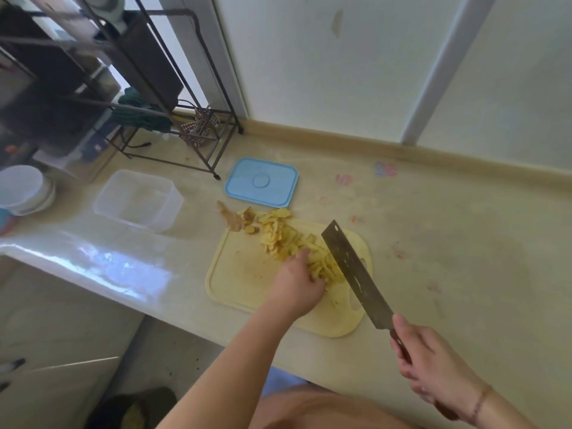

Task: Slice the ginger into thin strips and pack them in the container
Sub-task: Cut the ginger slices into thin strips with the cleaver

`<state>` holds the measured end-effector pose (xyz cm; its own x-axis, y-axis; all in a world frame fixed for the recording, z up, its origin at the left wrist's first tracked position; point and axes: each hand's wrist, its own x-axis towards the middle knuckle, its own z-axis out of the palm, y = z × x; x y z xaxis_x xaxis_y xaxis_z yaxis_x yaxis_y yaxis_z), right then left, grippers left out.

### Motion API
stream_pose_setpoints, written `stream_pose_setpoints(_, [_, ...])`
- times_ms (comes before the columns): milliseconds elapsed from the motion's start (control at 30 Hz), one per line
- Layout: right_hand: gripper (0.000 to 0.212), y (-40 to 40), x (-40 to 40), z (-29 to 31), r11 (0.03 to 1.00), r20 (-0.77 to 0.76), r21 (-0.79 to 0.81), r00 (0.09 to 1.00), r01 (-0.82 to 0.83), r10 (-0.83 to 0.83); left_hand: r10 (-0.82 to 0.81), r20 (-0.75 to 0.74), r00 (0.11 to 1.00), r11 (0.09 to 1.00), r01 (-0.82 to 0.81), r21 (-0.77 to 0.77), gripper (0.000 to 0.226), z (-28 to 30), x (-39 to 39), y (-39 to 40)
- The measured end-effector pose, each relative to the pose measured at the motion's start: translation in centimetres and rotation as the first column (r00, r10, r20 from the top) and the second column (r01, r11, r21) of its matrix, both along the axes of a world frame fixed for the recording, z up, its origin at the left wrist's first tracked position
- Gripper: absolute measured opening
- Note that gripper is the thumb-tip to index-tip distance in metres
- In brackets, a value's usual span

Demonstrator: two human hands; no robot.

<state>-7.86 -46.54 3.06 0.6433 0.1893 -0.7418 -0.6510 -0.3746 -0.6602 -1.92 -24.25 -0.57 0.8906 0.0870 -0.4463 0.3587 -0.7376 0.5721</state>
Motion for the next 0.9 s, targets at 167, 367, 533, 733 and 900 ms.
stream_pose_setpoints(167, [0.057, -0.9, -0.8, 0.4, 0.993, -0.061, 0.036, 0.992, -0.109, 0.111, -0.172, -0.075, 0.982, 0.983, 0.167, -0.075, 0.054, 1.2, -1.1, 4.4])
stream_pose_setpoints(367, [0.055, 0.1, -1.1, -0.5, 0.895, 0.111, -0.186, 0.897, -0.405, 0.428, 0.055, 0.153, 0.987, 0.996, -0.044, -0.075, 0.039, -0.6, -0.1, 8.4])
stream_pose_setpoints(533, [0.056, 1.6, -1.1, -1.3, 0.851, 0.082, -0.242, 0.865, -0.465, 0.496, 0.092, 0.316, 0.944, 0.994, -0.065, -0.093, 0.026, -0.3, 1.8, 8.4])
stream_pose_setpoints(733, [0.058, 2.7, -1.0, -1.6, 0.842, 0.064, -0.251, 0.860, -0.477, 0.506, -0.159, 0.433, 0.887, 0.987, 0.159, 0.036, 0.026, -0.1, 5.0, 7.8])
stream_pose_setpoints(900, [0.060, 1.9, -0.8, -1.8, 0.891, 0.032, -0.234, 0.913, -0.389, 0.407, -0.480, 0.380, 0.790, 0.877, 0.420, 0.234, 0.026, -0.5, 7.1, 6.8])
